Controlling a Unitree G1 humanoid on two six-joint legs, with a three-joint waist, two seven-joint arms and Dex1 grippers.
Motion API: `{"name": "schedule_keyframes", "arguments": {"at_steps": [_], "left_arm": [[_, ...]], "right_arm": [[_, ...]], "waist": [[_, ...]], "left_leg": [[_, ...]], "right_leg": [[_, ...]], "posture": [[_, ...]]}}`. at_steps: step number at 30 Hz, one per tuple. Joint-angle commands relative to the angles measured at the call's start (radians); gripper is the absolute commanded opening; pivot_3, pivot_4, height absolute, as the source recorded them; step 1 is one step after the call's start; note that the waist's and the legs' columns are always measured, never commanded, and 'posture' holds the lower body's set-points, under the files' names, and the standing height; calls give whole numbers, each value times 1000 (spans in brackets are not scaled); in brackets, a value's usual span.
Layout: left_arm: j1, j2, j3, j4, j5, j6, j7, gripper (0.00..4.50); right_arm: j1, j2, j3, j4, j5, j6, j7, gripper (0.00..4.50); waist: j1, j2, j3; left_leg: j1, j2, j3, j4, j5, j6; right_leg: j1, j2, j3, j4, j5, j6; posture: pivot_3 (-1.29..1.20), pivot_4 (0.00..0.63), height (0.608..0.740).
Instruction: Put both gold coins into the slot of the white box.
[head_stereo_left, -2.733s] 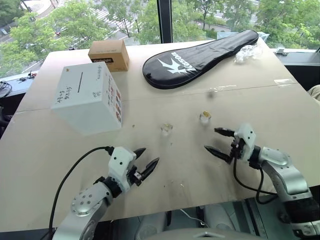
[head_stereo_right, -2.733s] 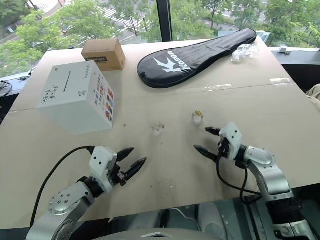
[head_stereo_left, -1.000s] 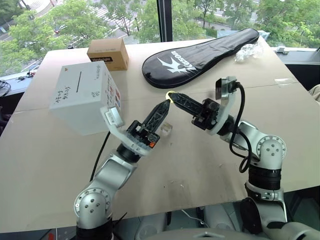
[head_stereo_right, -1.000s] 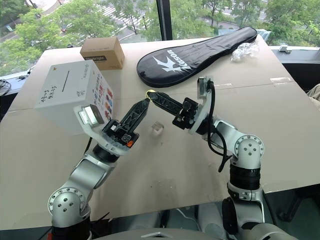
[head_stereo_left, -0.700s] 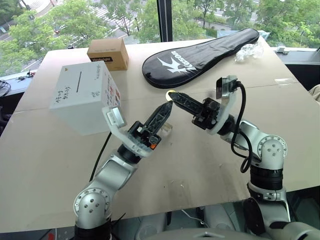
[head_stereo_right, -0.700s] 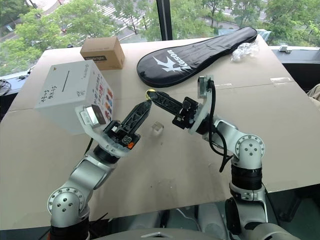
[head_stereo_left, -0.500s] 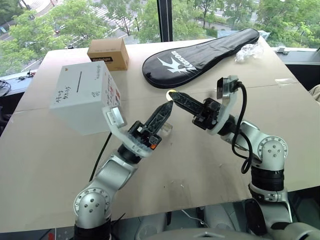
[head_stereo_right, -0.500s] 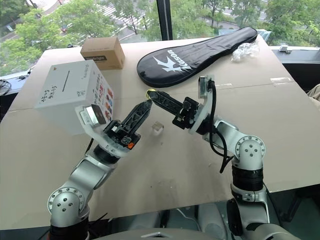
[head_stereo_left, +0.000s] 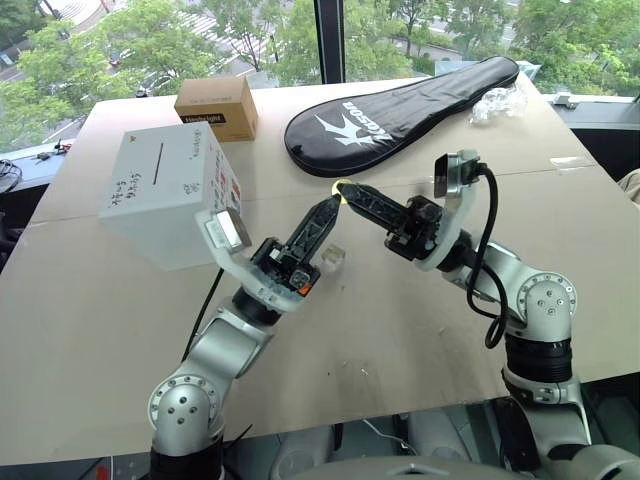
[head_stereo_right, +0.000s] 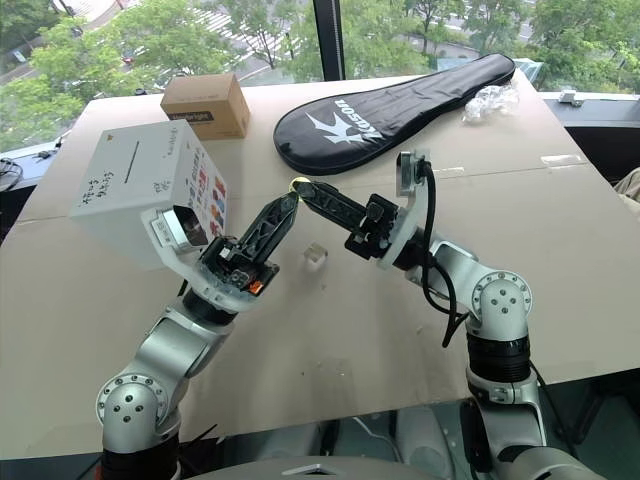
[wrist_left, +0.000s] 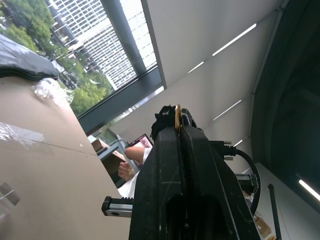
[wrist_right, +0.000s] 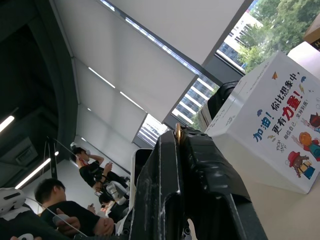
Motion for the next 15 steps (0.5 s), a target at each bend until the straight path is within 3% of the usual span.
{"name": "schedule_keyframes", "arguments": {"at_steps": [1,3,6,12,15], "left_arm": [[-17,0,-3,-46,-27,-21,-13,0],[-19,3,-5,-43,-26,-22,-12,0],[-21,5,-2,-34,1,-29,-5,0],[-31,36,54,-44,106,-67,45,0],[-83,146,136,-80,224,-72,113,0]], "right_arm": [[-1,-12,34,-48,21,12,39,676],[-1,-17,37,-51,9,5,47,1356],[-1,-16,28,-49,-16,-29,37,2771],[1,-51,-19,-42,-124,-101,53,2771],[-22,-168,13,-69,-345,-171,188,2771]], "waist": [[0,0,0],[0,0,0],[0,0,0],[2,0,0],[3,0,0]], "left_leg": [[0,0,0,0,0,0],[0,0,0,0,0,0],[0,0,0,0,0,0],[0,0,0,0,0,0],[0,0,-1,0,0,0]], "right_leg": [[0,0,0,0,0,0],[0,0,0,0,0,0],[0,0,0,0,0,0],[0,0,0,-1,0,0],[0,0,0,0,0,0]], "posture": [[0,150,740],[0,150,740],[0,150,740],[0,150,740],[0,150,740]]}}
